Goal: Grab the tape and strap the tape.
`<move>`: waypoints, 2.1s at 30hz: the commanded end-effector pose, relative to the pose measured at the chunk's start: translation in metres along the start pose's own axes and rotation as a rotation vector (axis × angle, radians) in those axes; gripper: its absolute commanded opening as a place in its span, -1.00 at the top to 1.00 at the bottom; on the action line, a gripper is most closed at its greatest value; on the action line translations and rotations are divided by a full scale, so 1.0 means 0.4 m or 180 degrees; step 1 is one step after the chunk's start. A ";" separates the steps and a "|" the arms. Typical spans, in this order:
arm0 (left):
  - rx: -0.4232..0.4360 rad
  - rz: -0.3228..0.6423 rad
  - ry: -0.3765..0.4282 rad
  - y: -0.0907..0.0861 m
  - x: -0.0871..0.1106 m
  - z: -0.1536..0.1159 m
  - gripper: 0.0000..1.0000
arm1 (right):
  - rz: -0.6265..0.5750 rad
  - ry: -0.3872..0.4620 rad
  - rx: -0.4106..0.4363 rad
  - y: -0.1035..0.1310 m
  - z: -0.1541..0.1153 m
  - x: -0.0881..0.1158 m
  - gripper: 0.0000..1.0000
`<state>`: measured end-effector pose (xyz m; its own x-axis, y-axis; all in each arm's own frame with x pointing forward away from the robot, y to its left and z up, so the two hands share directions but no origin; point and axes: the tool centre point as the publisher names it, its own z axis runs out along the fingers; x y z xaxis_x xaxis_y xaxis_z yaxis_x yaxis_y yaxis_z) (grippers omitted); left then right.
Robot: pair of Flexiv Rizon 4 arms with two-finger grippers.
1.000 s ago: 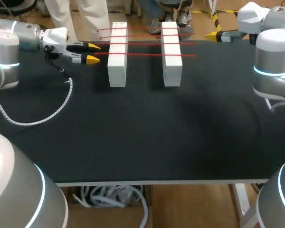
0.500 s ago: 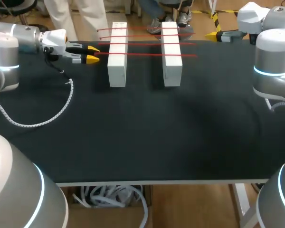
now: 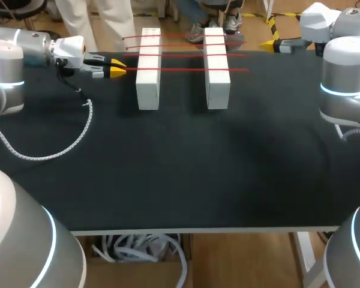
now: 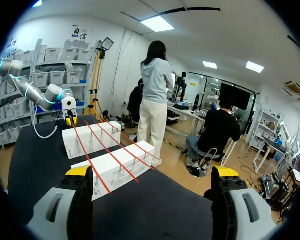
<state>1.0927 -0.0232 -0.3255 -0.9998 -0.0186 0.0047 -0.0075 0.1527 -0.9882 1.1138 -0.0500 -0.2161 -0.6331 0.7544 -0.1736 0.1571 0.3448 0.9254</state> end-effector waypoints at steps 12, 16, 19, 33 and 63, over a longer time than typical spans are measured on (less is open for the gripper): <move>-0.0043 0.0066 0.0055 -0.007 -0.009 0.002 1.00 | 0.0000 0.0000 0.0000 0.000 0.000 0.000 -1.00; -0.0032 0.0124 0.0059 -0.036 -0.011 0.000 1.00 | 0.0000 0.0000 0.0000 0.000 0.000 0.000 -1.00; -0.0012 0.0151 0.0031 -0.064 -0.011 -0.003 1.00 | 0.0000 0.0000 0.0000 0.000 0.000 0.000 -1.00; 0.0454 -0.0100 -0.0207 -0.329 -0.005 -0.007 1.00 | 0.0000 0.0000 0.0000 0.000 0.000 0.000 -1.00; 0.1447 0.0039 -0.0012 -0.700 0.044 0.072 1.00 | 0.0000 0.0000 0.0000 0.000 0.000 0.000 -1.00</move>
<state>1.0809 -0.0939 -0.0547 -0.9999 -0.0151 -0.0085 0.0126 -0.2990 -0.9542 1.1138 -0.0500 -0.2161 -0.6330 0.7544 -0.1736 0.1571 0.3448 0.9254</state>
